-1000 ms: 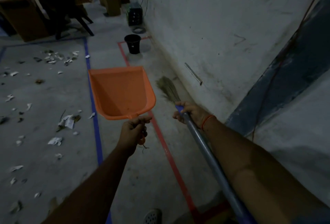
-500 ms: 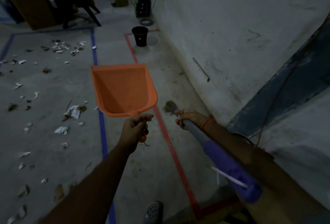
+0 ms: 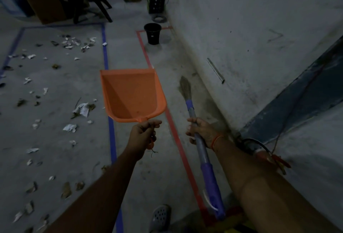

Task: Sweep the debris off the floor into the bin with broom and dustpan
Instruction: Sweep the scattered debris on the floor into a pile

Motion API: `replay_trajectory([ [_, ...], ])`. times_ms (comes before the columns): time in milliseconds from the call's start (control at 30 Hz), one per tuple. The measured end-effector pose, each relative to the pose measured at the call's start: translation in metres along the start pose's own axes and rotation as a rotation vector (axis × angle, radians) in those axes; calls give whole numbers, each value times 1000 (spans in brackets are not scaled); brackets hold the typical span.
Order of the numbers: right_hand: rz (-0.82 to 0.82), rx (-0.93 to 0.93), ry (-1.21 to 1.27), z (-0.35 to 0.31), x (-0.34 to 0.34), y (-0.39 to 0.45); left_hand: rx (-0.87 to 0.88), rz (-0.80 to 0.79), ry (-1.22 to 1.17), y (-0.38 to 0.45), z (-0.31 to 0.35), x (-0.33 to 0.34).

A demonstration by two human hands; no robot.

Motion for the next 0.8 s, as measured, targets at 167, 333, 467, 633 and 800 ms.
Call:
replay_trajectory([
  [167,-32,92,-69,36,7,-15,12,32,-48,-18,-5,-1],
  [333,-60,80,-170,33,15,-25,23,70,-47,-45,-12,-6],
  [467,-146,148,-25,56,21,-42,26,127,-61,-66,-21,-10],
  [633,-60,130,-286,87,14,-49,26,180,-54,-97,-33,-11],
  [800,-118,183,-194,123,19,-65,11,236,-86,-129,-45,-19],
])
Point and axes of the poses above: each hand's wrist, its own y-axis towards the middle knuckle, its own x-axis out of the palm, z = x × y, the point moved 9 cm from there along y, towards the middle knuckle, and after that the axes turned 8 degrees about -y, right-handed, at the moved point
